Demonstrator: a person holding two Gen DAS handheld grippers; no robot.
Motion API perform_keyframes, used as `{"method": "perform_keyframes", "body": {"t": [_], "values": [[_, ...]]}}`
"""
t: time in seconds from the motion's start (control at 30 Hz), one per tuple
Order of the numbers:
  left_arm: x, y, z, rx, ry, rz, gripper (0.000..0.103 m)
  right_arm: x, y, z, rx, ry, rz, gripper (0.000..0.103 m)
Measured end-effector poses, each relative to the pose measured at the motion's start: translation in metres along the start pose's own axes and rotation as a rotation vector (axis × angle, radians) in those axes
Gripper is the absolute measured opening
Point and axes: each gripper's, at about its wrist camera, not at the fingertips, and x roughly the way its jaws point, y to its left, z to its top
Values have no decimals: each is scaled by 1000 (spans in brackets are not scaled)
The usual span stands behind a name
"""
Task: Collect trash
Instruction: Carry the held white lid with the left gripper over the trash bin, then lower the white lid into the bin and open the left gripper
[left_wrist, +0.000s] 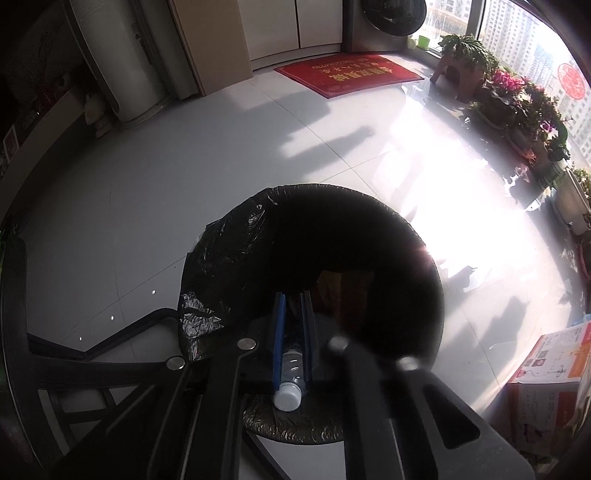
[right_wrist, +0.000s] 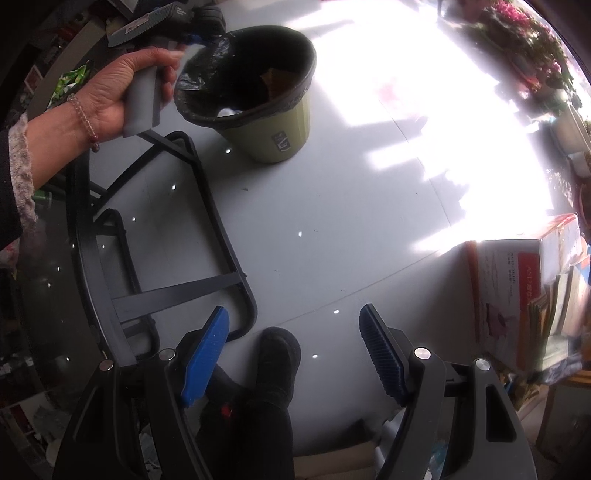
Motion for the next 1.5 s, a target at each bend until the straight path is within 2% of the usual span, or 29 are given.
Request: {"method": "perform_keyframes", "body": {"t": [0.07, 0.37, 0.63, 1.5], "values": [[2, -4, 1, 17, -5, 4, 9, 3, -3, -1, 5, 5, -6, 71], [-18, 10, -2, -47, 12, -46, 9, 3, 9, 5, -12, 1, -5, 71], [-11, 22, -22, -77, 81, -45, 9, -8, 24, 15, -42, -29, 8, 71], [-27, 26, -37, -109, 155, -77, 9, -24, 35, 26, -79, -48, -15, 71]]}}
